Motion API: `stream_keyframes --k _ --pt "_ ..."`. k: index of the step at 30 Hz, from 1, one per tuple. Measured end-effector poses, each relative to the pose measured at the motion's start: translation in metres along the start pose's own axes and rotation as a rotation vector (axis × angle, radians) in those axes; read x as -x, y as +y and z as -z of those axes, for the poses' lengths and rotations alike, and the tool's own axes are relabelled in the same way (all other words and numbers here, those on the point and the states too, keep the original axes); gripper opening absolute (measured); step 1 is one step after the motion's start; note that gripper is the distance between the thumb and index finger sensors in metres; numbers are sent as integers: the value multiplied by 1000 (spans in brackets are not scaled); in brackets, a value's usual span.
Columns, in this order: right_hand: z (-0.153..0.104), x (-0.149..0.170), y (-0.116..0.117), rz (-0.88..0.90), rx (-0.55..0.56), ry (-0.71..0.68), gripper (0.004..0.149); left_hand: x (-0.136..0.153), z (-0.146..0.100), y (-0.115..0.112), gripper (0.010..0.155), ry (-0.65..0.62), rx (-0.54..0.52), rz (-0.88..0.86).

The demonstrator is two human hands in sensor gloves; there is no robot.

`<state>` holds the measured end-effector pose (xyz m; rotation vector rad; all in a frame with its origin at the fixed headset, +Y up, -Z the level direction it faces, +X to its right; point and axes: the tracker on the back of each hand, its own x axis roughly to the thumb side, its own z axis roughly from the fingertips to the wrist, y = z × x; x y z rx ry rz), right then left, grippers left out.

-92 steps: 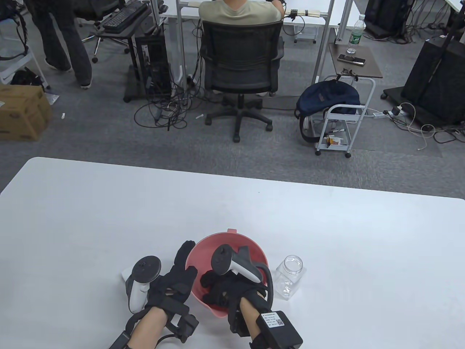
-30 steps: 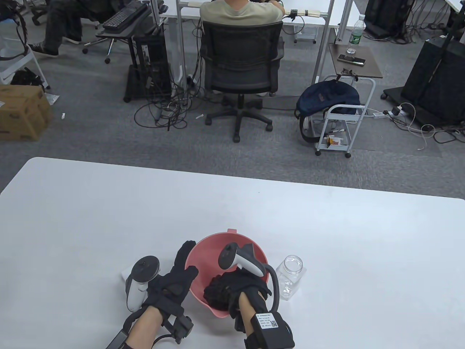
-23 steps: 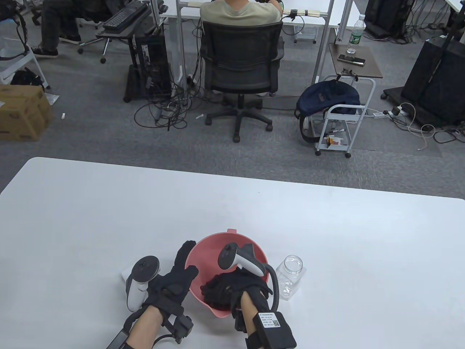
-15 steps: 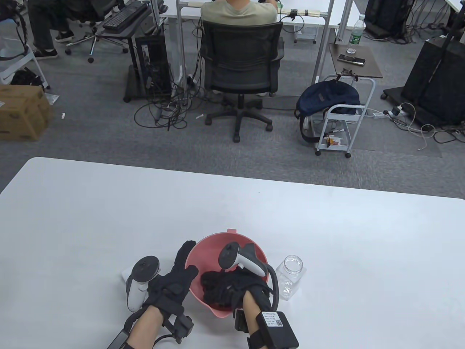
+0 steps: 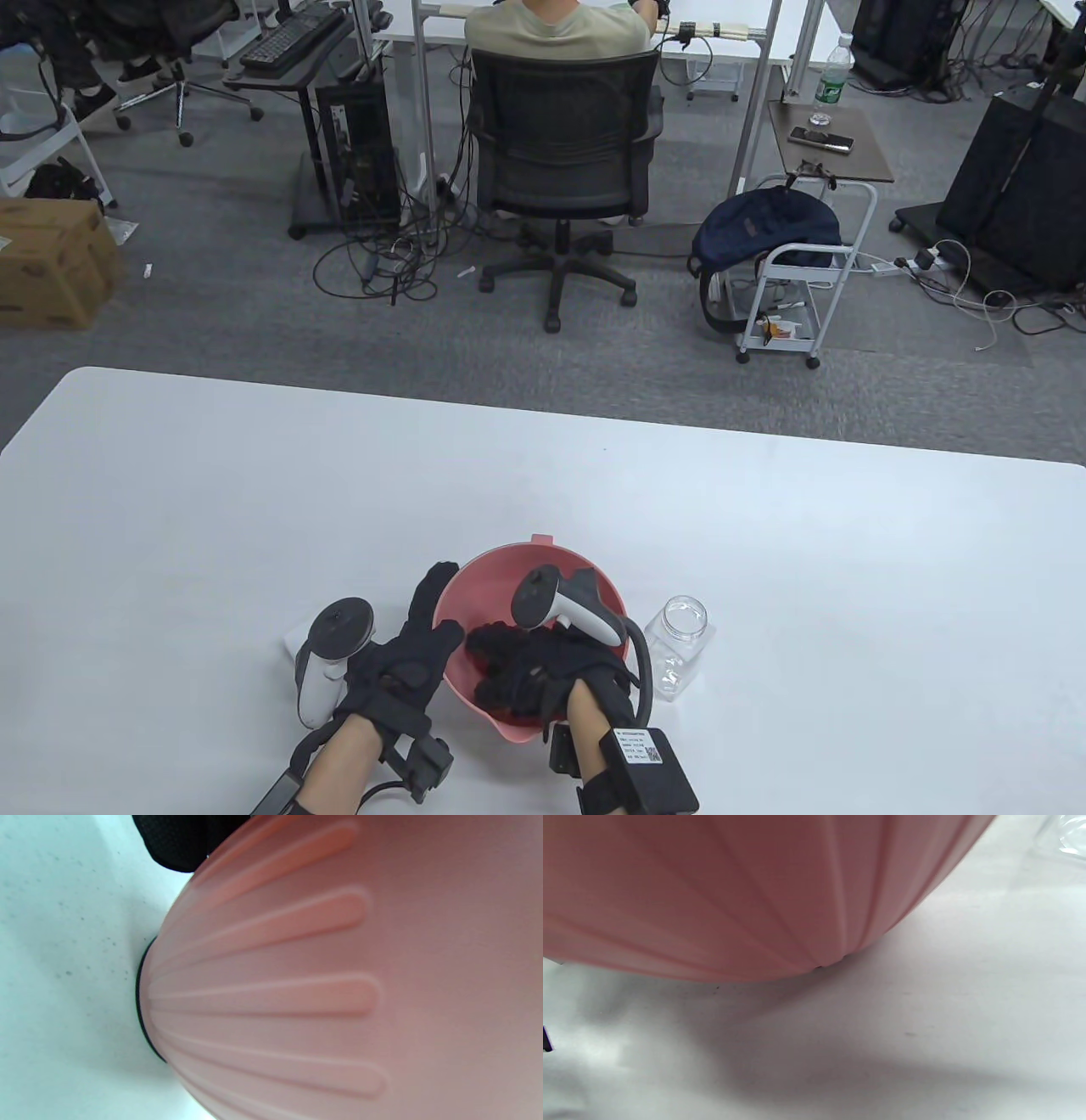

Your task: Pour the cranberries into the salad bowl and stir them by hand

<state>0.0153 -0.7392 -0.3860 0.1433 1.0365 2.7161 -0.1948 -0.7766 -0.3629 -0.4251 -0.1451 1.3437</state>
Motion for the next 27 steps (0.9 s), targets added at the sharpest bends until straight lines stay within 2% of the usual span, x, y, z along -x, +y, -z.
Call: stream_keyframes --k 18,27 --pt "-1 6 -2 73 7 8 95 1 0 0 67 7 3 -10" --pt "-2 7 -3 34 24 72 92 1 1 1 67 10 6 -10"
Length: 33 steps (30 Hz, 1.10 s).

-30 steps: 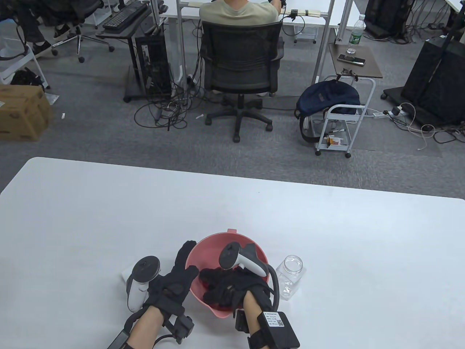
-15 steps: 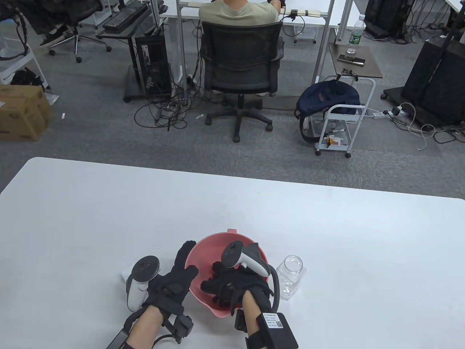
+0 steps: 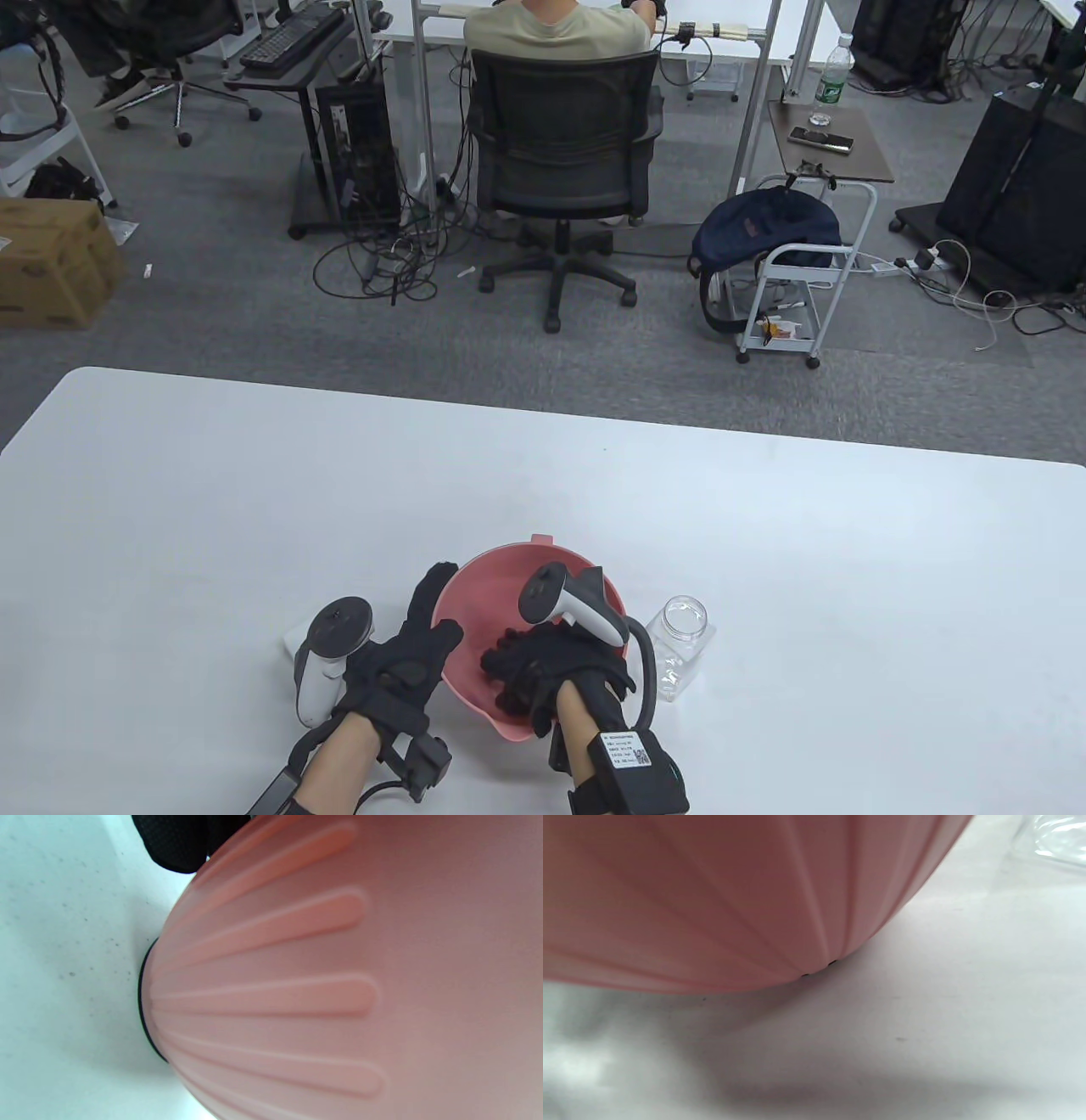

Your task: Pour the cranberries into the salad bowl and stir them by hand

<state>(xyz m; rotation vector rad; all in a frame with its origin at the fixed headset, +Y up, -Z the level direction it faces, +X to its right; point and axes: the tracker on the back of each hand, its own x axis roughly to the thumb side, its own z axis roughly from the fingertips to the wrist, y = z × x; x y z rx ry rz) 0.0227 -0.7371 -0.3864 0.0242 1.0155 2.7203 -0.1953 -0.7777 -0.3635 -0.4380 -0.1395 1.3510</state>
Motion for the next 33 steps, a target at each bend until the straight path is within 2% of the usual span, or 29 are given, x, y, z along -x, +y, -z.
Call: stream_keyframes --k 6,10,22,33 --pt "0 0 1 -13 -12 4 86 0 0 0 67 1 1 1" --pt "1 -1 1 -26 -18 2 86 0 0 0 67 1 2 1" --pt "0 -4 4 -79 -35 -13 59 0 0 -1 67 -5 2 9" --pt "1 -7 2 -62 -35 -55 60 4 3 1 68 2 9 -10"
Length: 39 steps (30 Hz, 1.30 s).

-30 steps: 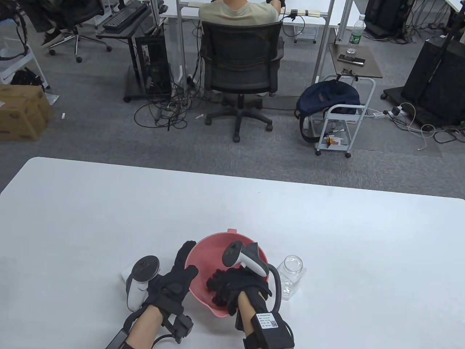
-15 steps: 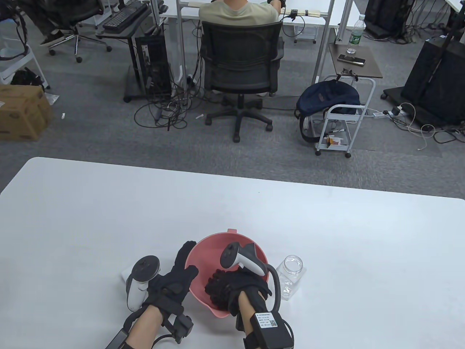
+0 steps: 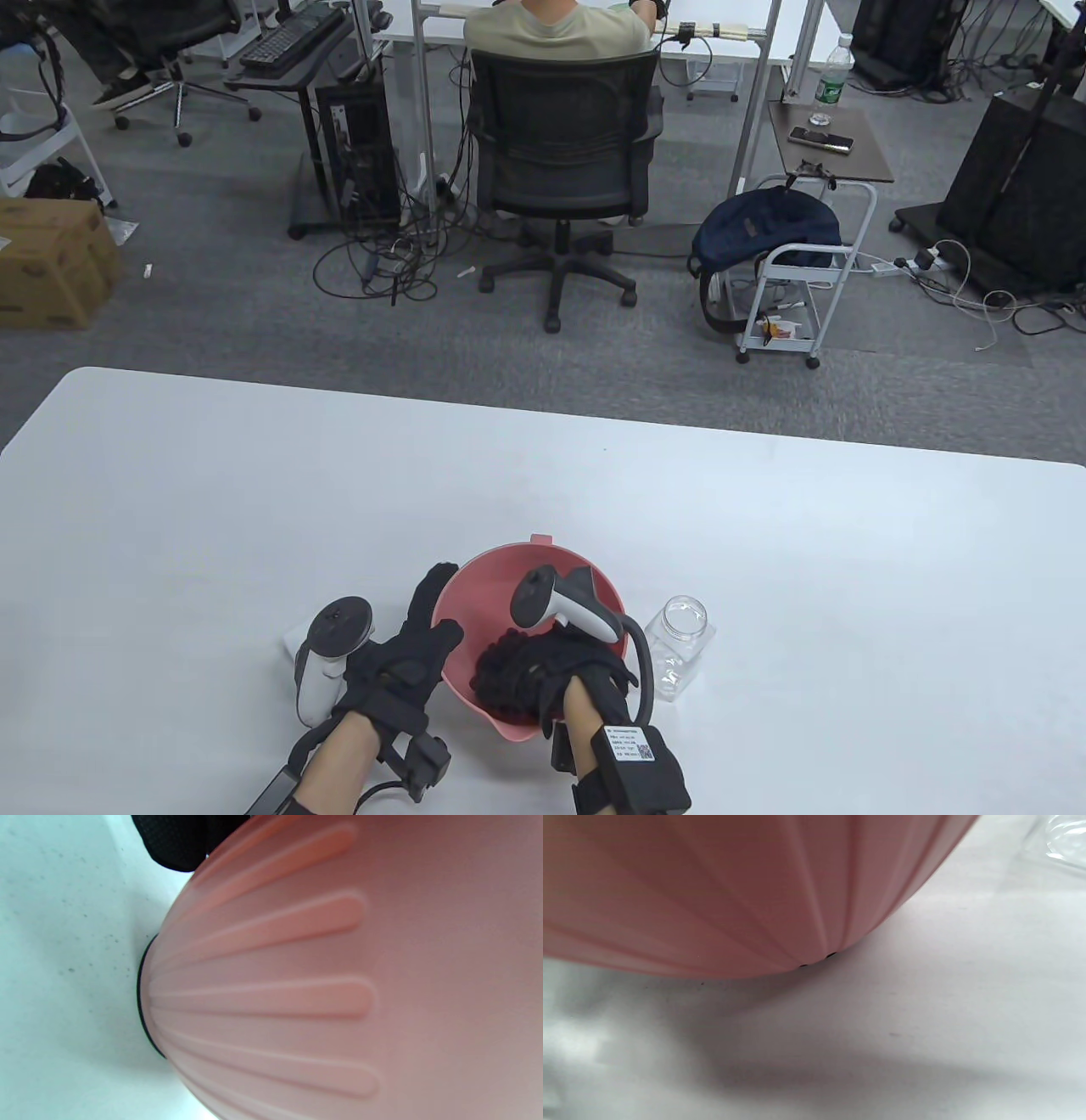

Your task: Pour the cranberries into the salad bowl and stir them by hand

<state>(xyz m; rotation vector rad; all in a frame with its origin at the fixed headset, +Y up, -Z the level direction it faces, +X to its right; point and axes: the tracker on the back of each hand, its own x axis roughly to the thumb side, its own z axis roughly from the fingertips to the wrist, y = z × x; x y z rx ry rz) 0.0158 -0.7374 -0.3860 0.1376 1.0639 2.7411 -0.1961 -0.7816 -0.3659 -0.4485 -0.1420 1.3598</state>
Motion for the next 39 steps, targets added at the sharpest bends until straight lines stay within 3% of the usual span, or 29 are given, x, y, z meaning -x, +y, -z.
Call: stream_keyframes --k 7,30,39 --pt "1 0 0 17 3 -20 67 1 0 0 68 1 3 -6" --pt "3 1 1 11 -1 -11 64 1 0 0 68 5 3 -8" --pt "2 3 1 47 5 8 83 1 0 0 68 6 2 -9"
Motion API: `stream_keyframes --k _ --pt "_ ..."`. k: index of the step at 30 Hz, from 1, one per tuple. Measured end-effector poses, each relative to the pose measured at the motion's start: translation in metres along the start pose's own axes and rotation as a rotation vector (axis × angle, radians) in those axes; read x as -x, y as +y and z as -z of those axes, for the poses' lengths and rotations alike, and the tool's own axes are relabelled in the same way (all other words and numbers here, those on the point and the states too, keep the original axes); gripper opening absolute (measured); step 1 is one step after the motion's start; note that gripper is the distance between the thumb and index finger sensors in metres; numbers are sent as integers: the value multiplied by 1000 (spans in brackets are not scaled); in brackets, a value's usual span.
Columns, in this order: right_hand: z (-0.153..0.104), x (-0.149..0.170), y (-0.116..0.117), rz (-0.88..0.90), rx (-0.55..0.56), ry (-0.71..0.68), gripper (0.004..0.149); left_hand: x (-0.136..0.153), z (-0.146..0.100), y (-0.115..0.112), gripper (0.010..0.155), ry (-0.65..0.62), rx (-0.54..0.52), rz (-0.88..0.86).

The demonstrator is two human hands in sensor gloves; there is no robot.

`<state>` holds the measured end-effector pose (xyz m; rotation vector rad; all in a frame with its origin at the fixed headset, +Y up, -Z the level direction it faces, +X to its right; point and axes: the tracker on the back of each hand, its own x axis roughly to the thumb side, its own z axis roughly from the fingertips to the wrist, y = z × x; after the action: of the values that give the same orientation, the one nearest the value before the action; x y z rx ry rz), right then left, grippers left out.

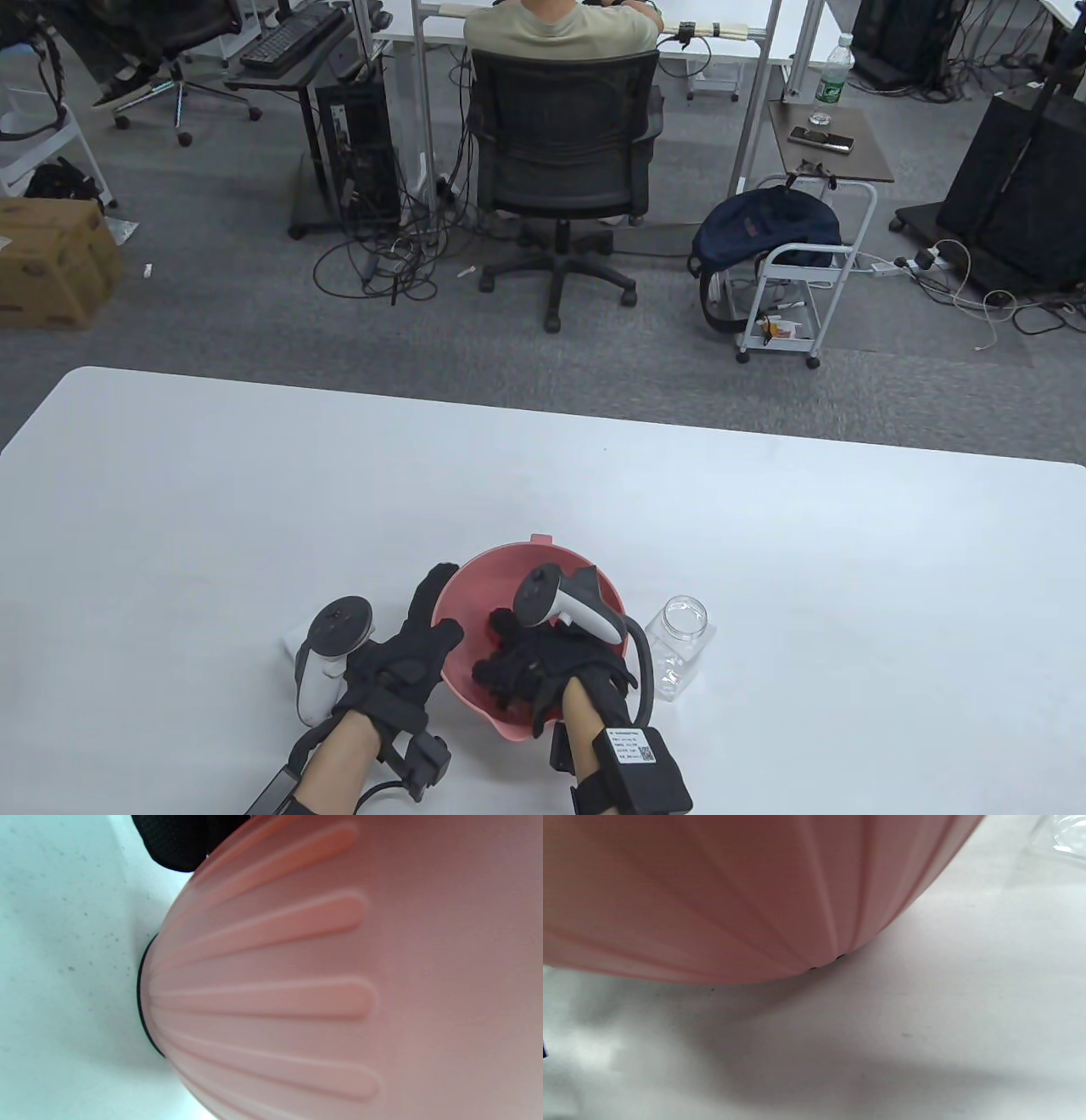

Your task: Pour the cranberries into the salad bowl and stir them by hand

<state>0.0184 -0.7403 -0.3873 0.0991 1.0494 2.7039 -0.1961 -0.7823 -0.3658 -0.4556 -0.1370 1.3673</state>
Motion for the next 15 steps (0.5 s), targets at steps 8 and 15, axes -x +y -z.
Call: stream_keyframes --k 8,15 --pt "0 1 0 -1 -11 25 94 0 0 0 68 1 0 0" --pt "1 2 -1 -38 10 74 86 0 0 0 68 1 1 -2"
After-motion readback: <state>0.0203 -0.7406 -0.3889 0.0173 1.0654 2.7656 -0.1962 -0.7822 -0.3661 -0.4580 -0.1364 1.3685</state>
